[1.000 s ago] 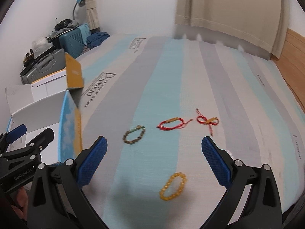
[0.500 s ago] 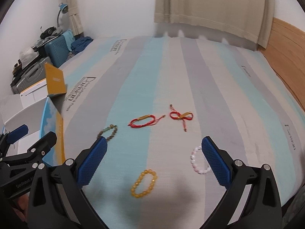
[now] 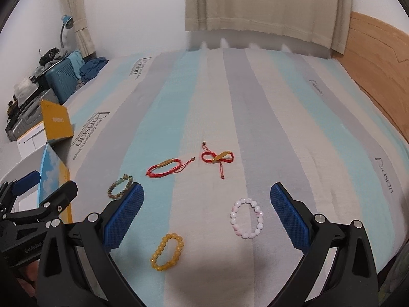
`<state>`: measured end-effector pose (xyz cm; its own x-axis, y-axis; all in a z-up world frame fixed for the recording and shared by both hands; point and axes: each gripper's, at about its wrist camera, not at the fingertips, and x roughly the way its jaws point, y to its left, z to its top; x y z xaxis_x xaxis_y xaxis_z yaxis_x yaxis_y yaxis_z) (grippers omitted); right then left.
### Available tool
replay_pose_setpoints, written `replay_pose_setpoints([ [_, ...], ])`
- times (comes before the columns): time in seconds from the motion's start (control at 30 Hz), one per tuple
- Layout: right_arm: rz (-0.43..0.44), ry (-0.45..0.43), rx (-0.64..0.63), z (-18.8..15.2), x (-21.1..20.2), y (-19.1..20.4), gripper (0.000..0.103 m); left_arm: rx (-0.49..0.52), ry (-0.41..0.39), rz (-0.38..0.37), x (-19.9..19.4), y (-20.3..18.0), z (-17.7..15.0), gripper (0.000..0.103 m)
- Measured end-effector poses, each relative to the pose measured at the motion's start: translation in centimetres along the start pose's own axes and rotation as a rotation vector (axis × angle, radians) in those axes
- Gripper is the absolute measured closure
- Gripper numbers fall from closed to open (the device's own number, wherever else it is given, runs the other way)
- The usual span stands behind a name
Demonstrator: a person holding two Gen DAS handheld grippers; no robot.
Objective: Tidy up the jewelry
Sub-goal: 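Withdraw both grippers from the box back over the bracelets on the bed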
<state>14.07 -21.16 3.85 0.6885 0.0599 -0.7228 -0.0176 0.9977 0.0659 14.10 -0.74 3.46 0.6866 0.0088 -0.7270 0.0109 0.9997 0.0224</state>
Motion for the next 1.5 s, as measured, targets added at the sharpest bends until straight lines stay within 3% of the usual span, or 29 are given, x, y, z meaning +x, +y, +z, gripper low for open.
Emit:
replay_pose_setpoints([
  [0.47, -0.055, 0.04, 0.02, -0.4, 3.5, -4.2, 0.008, 0.077, 0.05, -0.083, 3.4, -3.1, -1.5, 0.006],
  [1.13, -0.075, 0.136, 0.022, -3.4, 8.9, -7.6, 0.008, 0.174, 0.112, -0.222, 7.2, -7.6, -6.7, 0.006],
  [1.5, -0.08, 0.184, 0.013, -4.6, 11.0, -8.3, 0.008, 0.163, 0.158, -0.216, 10.0, -7.2, -8.7, 0.006],
])
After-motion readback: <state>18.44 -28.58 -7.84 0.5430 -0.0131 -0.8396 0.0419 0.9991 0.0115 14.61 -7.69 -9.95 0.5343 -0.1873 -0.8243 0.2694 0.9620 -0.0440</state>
